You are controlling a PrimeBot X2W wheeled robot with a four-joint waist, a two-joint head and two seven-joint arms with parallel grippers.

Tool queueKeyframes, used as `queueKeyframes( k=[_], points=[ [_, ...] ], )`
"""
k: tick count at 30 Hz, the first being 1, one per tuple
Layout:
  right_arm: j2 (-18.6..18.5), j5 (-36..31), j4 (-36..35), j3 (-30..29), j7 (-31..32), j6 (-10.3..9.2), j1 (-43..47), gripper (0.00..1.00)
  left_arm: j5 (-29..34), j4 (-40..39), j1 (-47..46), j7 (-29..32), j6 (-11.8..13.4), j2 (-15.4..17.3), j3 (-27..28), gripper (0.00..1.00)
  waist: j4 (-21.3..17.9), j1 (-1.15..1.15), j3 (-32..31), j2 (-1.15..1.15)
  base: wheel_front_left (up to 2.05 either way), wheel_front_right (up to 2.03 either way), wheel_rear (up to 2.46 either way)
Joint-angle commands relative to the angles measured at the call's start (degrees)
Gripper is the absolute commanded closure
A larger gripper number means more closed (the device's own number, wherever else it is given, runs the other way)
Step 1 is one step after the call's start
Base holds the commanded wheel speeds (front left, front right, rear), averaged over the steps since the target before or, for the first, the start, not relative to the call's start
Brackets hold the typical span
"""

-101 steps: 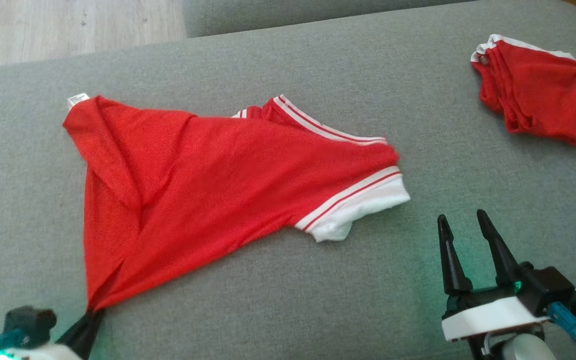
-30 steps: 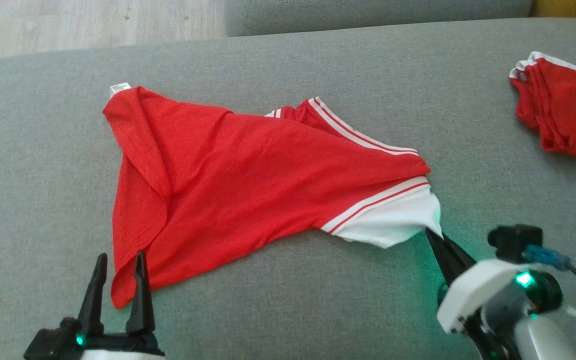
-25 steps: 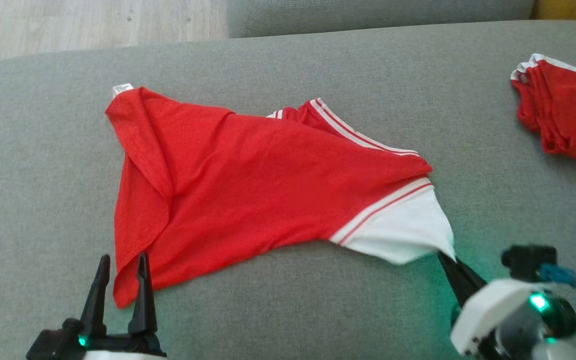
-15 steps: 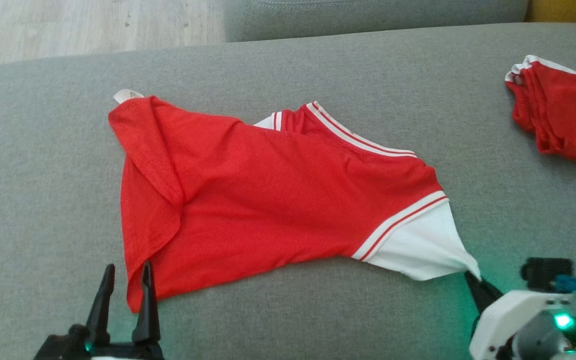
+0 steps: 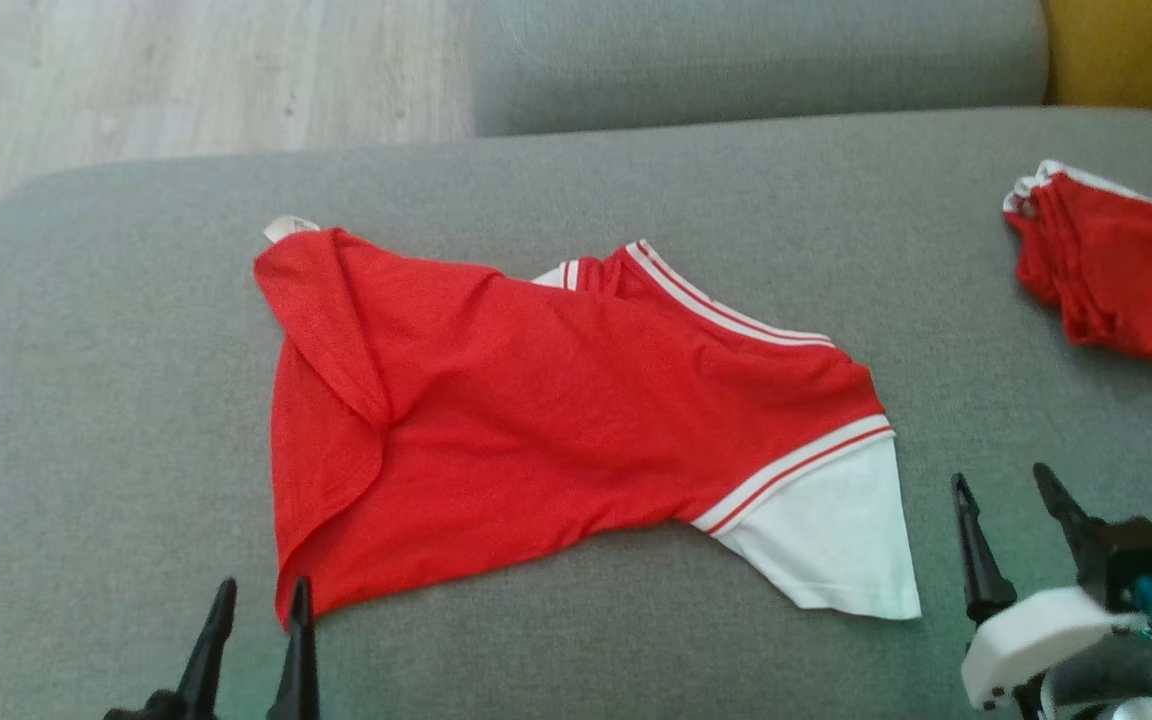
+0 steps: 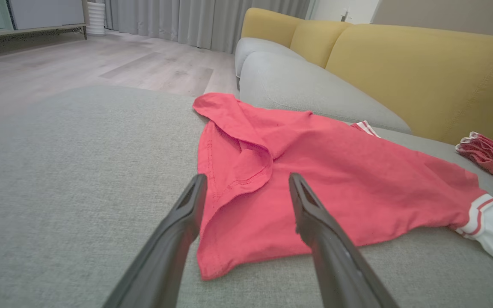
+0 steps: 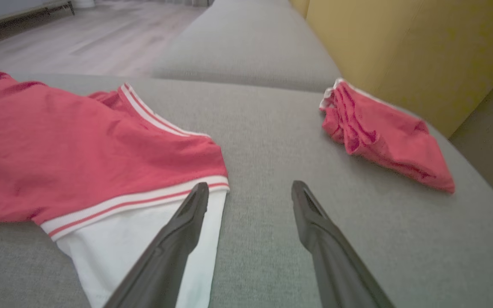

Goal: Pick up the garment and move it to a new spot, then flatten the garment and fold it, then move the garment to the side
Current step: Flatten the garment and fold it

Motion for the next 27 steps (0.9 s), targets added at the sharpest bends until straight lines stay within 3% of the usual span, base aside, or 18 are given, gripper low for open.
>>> queueKeyframes(
  k=[1, 11, 17, 27],
  points=[
    [-0.5, -1.2, -1.4, 1.0, -2.9, 0.39, -1.7, 0.00, 0.5, -1.7, -1.0, -0.6, 0.1, 0.7, 2.7, 0.00, 0.4, 0.00, -0.9, 0.00, 0.00, 0.00, 0.00],
    [-0.5, 0.6, 9.5, 1.6, -21.1, 0.39, 0.5, 0.00, 1.8, -2.0, -0.3, -0.6, 0.1, 0.8, 5.0, 0.00, 1.6, 0.00, -3.3, 0.00, 0.00, 0.00, 0.00],
    [-0.5, 1.8, 14.3, 2.2, -23.5, 0.39, -0.7, 0.00, 2.6, -0.9, 0.0, -0.6, 0.1, 0.6, 5.5, 0.00, 1.9, 0.00, -4.0, 0.00, 0.00, 0.00, 0.00],
    [-0.5, 2.6, 14.5, 3.3, -23.6, 0.39, -1.9, 0.00, 2.7, 0.7, -0.8, -0.6, 0.1, 0.8, 5.8, 0.00, 2.6, 0.00, -4.1, 0.00, 0.00, 0.00, 0.00]
  ],
)
